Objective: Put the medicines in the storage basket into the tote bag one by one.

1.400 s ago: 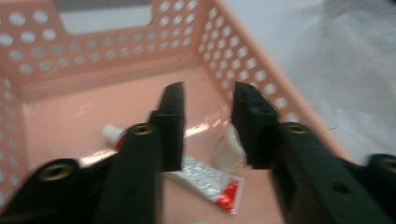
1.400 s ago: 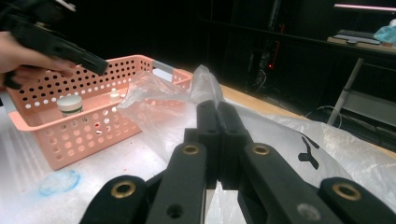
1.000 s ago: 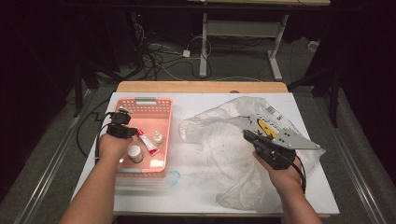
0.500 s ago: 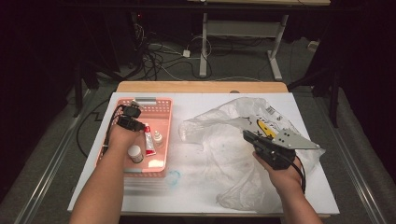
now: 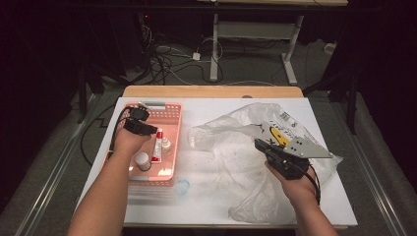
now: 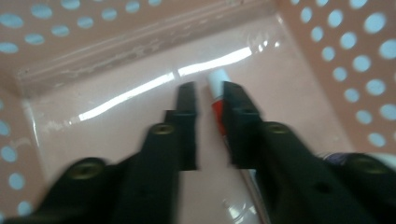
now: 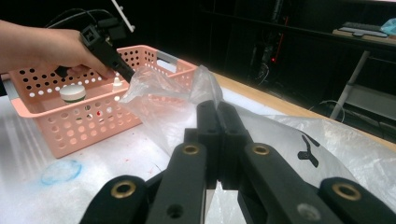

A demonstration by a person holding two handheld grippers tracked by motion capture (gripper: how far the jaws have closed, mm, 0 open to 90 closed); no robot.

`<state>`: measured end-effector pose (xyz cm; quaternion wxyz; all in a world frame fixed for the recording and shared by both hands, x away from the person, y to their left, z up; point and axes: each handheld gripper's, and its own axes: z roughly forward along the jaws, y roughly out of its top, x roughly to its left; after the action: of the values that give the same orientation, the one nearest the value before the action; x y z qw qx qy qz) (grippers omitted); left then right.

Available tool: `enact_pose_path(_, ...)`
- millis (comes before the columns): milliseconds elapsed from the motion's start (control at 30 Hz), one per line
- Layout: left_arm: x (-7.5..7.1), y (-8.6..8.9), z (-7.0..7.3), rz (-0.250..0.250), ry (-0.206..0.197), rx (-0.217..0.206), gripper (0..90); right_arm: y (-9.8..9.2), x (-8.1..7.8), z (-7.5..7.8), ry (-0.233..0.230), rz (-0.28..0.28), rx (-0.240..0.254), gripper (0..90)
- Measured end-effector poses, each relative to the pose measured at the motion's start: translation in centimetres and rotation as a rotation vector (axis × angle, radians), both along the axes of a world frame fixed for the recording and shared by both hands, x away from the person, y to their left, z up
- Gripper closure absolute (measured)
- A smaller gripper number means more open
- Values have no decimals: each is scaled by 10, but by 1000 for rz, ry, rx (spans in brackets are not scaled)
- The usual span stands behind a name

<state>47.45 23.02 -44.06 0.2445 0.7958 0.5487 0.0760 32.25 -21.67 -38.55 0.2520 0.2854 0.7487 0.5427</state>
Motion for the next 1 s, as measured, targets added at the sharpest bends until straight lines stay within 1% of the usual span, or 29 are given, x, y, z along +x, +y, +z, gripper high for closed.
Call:
enact_pose_path(33, 1, -1, -1, 1, 11, -11, 602, 0, 0, 0, 1, 1, -1, 900)
enact_pose_path(67, 1, -2, -2, 4, 11, -7, 548, 1, 0, 0, 1, 1, -1, 900)
enact_pose_path(100, 2, -4, -3, 2, 9, 8, 499, 1, 0, 0, 2, 1, -1, 900)
enact_pose_path(133, 2, -6, -4, 5, 13, 14, 492, 1, 0, -1, 2, 0, -1, 900)
enact_pose_path(167, 4, -7, -6, -3, 28, 18, 491, 1, 0, -1, 5, -1, 0, 900)
enact_pose_path(200, 5, -8, -7, -6, 34, 18, 468, 1, 0, -1, 4, 1, 0, 900)
enact_pose_path(233, 6, -10, -8, -12, 49, 17, 461, 0, 0, -1, 3, -2, -2, 900)
enact_pose_path(267, 7, -11, -9, -15, 55, 19, 461, 0, 1, -1, 1, -2, -5, 900)
enact_pose_path(333, 9, -14, -11, -21, 77, 41, 461, -1, 1, -1, 3, -5, 0, 900)
enact_pose_path(467, 12, -17, -13, -7, 122, 72, 476, -3, 1, -1, -2, -6, 0, 900)
enact_pose_path(533, 13, -17, -14, -1, 151, 70, 503, -3, 0, 0, -2, -9, 2, 900)
enact_pose_path(633, 13, -18, -17, -1, 173, 93, 531, -4, 0, 1, -4, -11, 2, 900)
enact_pose_path(733, 13, -18, -17, 6, 178, 100, 549, -4, 0, 0, -5, -11, 1, 900)
enact_pose_path(867, 14, -17, -17, 20, 179, 94, 562, -4, 0, 1, -7, -12, 1, 900)
enact_pose_path(1000, 15, -17, -17, 27, 163, 91, 591, -4, 0, 1, -8, -13, 2, 900)
